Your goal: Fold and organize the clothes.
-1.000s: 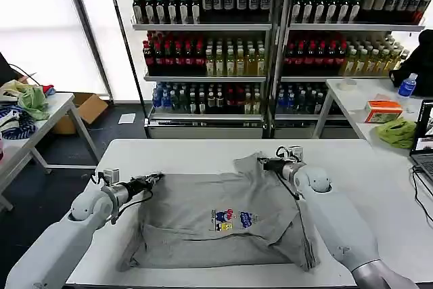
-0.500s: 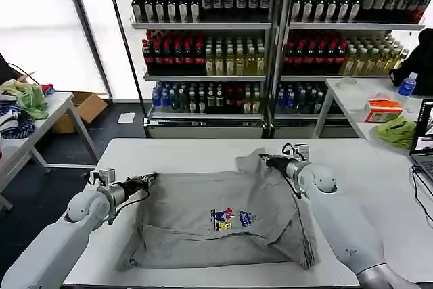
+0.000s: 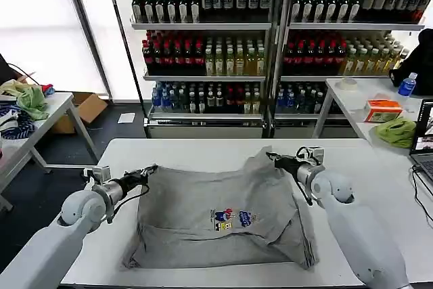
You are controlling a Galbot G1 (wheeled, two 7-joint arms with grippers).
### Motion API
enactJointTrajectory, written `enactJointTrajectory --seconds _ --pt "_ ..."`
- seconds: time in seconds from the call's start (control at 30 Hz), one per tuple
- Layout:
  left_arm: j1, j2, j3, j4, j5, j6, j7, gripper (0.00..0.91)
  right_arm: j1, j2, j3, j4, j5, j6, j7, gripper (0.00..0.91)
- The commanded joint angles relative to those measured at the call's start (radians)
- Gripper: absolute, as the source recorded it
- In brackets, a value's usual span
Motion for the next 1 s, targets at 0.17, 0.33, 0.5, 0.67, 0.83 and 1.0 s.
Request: enactJointTrajectory --seconds 0.17,0.33,0.5,0.67,0.83,1.0 --pt "0.177 0.038 -0.136 -0.207 -0.025 -0.013 -0.019 0.010 -0.218 -0.120 0.131 0.289 0.103 -0.001 0.050 0.000" --pt "0.304 0.077 -0.211 -0.297 -0.037 -0.011 -0.035 0.010 -0.363 -0.154 0.226 0.373 0.131 -0.001 0.064 0.000" --pt "0.423 0.107 -0.290 -0.370 -0.034 -0.012 -0.032 0.010 -0.488 -0.169 0.313 0.464 0.163 -0.001 0.077 0.000" --pt "0.553 0.117 -0.349 -0.450 -0.017 -0.015 -0.029 0.010 -0.628 -0.173 0.388 0.558 0.185 -0.002 0.079 0.000" --pt "0.628 0.100 -0.356 -0.506 0.030 -0.012 -0.031 0.010 -0.766 -0.166 0.420 0.626 0.160 -0.001 0.075 0.000" --pt "0.676 0.088 -0.365 -0.532 0.065 0.001 -0.035 0.010 -0.855 -0.163 0.436 0.651 0.129 -0.001 0.065 0.000"
